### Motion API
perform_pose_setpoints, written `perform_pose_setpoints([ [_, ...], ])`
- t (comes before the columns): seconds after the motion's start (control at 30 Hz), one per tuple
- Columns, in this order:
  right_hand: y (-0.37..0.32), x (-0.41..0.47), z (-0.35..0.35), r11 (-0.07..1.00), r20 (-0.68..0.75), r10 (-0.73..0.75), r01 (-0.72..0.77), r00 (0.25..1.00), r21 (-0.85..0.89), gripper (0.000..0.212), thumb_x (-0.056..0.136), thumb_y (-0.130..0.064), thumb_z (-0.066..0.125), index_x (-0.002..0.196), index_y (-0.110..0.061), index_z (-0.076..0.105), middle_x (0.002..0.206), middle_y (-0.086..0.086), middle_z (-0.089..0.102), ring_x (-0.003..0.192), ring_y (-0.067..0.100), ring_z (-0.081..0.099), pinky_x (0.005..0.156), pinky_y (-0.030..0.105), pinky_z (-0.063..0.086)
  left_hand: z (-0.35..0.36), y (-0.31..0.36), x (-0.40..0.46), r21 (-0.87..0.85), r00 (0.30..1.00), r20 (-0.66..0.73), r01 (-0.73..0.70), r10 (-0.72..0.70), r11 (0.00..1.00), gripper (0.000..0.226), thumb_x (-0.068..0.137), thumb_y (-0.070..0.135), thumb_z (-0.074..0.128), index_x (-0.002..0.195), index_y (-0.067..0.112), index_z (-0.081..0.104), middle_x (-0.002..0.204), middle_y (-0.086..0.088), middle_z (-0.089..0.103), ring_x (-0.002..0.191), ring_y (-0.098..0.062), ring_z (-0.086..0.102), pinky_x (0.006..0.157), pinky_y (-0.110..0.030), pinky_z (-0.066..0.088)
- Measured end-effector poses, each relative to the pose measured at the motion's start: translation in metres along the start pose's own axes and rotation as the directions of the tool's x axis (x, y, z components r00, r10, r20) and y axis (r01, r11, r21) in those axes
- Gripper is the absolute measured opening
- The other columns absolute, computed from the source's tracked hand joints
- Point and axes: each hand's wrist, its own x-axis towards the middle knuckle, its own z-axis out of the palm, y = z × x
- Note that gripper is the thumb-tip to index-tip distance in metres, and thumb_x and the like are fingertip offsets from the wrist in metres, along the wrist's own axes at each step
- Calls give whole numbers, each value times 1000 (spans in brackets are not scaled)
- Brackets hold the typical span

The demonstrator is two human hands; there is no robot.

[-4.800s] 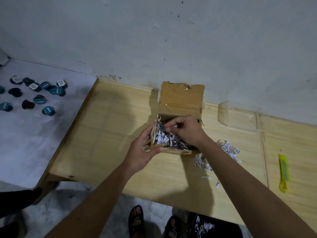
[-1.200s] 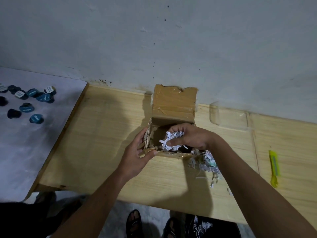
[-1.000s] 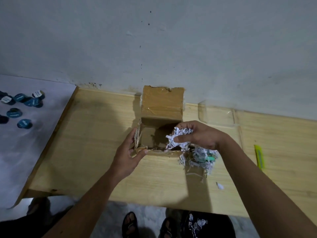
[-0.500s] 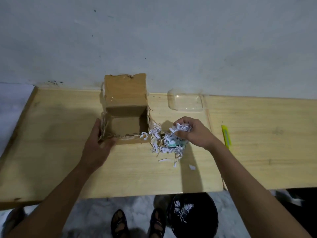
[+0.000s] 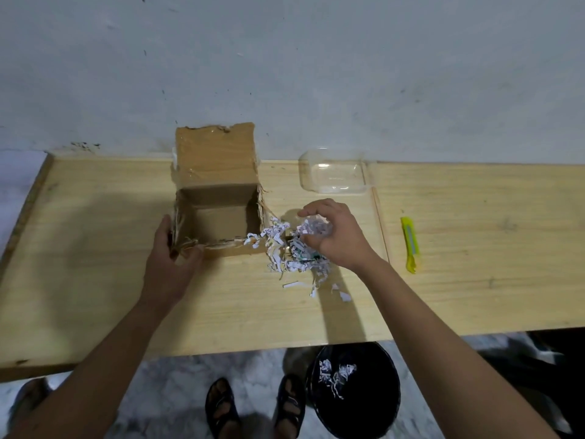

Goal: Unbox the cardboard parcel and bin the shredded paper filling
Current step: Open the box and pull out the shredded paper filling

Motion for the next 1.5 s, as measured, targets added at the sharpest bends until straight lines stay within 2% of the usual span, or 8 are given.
perform_pose_setpoints([
  [0.13, -20, 1, 14, 994, -69, -107, 108, 992, 22, 34, 76, -21, 85, 107, -27, 73, 120, -9, 67, 120, 17, 55, 101, 16, 34, -4, 5, -1, -6, 1000, 18, 17, -16, 1000, 87, 83, 27, 73, 159, 18, 31, 149, 0, 52, 124, -5, 55, 109, -32, 44],
  [0.43, -47, -3, 68, 976, -85, -158, 168, 984, 141, 34, 69, -28, 94, 98, -18, 79, 100, -1, 62, 86, 12, 63, 77, 21, 51, -10, 7, 2, 1, 999, 41, 23, -23, 1000, 87, 83, 28, 77, 158, 19, 32, 153, -5, 51, 136, -19, 55, 115, -41, 45],
  [0.53, -45, -1, 73, 973, -146, -155, 177, 977, 149, 15, 77, -16, 88, 90, -17, 82, 93, 1, 64, 80, 10, 62, 72, 17, 47, -8, 7, 3, 3, 999, 32, 14, -14, 1000, 83, 89, 13, 77, 159, 15, 31, 155, -6, 48, 136, -16, 52, 115, -32, 43],
  [0.73, -38, -3, 61, 967, -129, -94, 121, 987, 224, 11, 82, -7, 83, 86, -17, 81, 91, -3, 72, 79, 12, 67, 74, 39, 55, -8, 1, 5, 17, 1000, 15, 1, -1, 1000, 82, 90, 6, 74, 159, 12, 31, 150, 1, 49, 130, -6, 51, 100, 1, 38],
  [0.93, -20, -9, 27, 979, -187, 18, 20, 982, 202, 25, 85, -11, 82, 85, -34, 75, 92, -7, 76, 74, 10, 67, 71, 30, 57, -10, 3, 4, 18, 999, 42, 3, -4, 1000, 83, 91, 7, 73, 160, 12, 27, 158, -8, 44, 140, -18, 48, 116, -32, 39],
  [1.23, 16, -16, 9, 998, -133, 15, -22, 991, -55, 15, 83, -10, 82, 94, -21, 81, 93, -13, 72, 100, 10, 62, 80, 3, 43, -4, 12, 3, 13, 1000, 4, -12, 12, 1000, 93, 81, 22, 75, 160, 16, 27, 152, 7, 44, 133, -8, 49, 108, -20, 39],
  [1.37, 15, -19, 7, 994, -133, -13, -2, 991, -111, 18, 83, -8, 80, 96, -21, 81, 94, -13, 72, 111, 14, 57, 92, 12, 44, -4, 11, 3, 37, 1000, -2, -29, 29, 999, 86, 88, 7, 75, 159, 15, 28, 154, -3, 47, 132, -15, 54, 107, -24, 43],
  [1.5, 8, -22, 4, 994, -165, -9, -9, 986, -107, 16, 87, -12, 74, 96, -24, 80, 95, -20, 71, 136, 13, 48, 110, 40, 40, -6, 11, 4, 62, 999, -7, -32, 33, 998, 86, 87, 7, 76, 159, 15, 30, 153, -3, 49, 130, -13, 55, 98, -5, 41],
])
